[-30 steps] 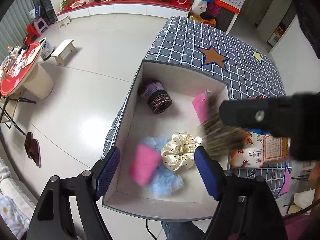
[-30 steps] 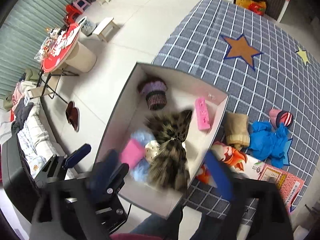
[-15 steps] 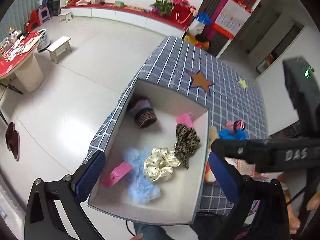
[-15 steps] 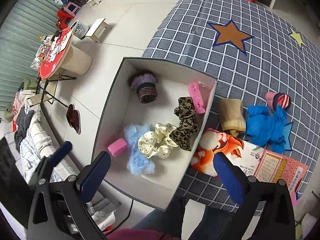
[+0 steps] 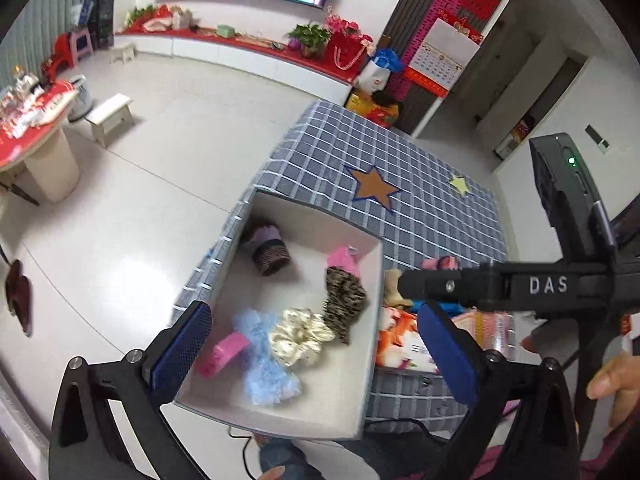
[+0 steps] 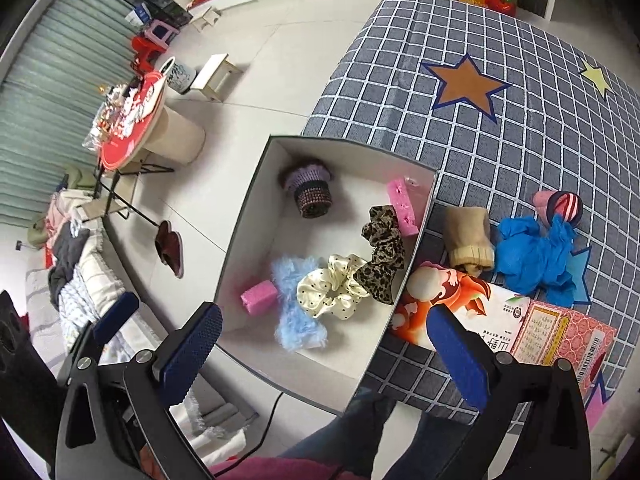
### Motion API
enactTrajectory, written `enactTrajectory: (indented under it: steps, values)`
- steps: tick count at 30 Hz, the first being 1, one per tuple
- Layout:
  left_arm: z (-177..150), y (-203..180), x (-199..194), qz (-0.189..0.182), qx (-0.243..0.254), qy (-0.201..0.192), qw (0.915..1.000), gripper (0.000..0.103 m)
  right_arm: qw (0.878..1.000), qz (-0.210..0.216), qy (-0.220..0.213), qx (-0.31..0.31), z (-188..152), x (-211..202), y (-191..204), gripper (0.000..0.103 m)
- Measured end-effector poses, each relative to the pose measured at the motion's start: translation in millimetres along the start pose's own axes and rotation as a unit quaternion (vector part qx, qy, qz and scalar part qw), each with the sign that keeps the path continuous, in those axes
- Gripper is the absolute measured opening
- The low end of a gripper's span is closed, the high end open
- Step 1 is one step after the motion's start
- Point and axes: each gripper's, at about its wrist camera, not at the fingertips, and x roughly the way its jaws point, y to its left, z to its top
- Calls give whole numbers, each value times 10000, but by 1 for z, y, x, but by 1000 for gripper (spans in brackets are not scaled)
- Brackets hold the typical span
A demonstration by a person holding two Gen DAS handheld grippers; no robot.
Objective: Organize soft objects
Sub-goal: 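Move both tools back to the pile toward the blue cloth and striped cap, then grasp the pink-and-navy striped knit cap with the right tool while the left tool grasps the blue cloth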
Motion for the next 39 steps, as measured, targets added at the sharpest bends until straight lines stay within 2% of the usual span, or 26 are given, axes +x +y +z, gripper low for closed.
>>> enactTrajectory:
  steps: [3,10,13,17,23,27,30,35,39]
  values:
    - [2,-1,0,-170,-80,30,9998,103,9998,76,-69,168,1,-8,-11,103]
    - [13,-21,27,-29,149,404,9991,103,9965,-13,-225,805,-2,-34,-69,103]
    - [14,-33,42,49,354,535,9979,103,9930,-174,-314,1123,-4,-47,-103,103]
    - [18,-56,76,67,649,901,9938,103,9870,-436,-318,1514,-8,-63,-153,103]
    - [32,-105,113,79,1072,1113,9880,103,9780,-850,-154,1901,-8,-69,-227,103]
    - [37,-136,142,202,1423,1324,9807,103,9740,-924,122,2064,2,-51,-271,103]
    - [37,-156,163,250,1634,1517,9745,103,9752,-970,391,1949,17,-28,-288,103]
    - [33,-180,200,356,1898,1868,9632,103,9797,-760,725,1706,44,16,-302,103]
    - [31,-195,231,422,2213,2148,9503,103,9830,-752,963,1371,67,54,-299,103]
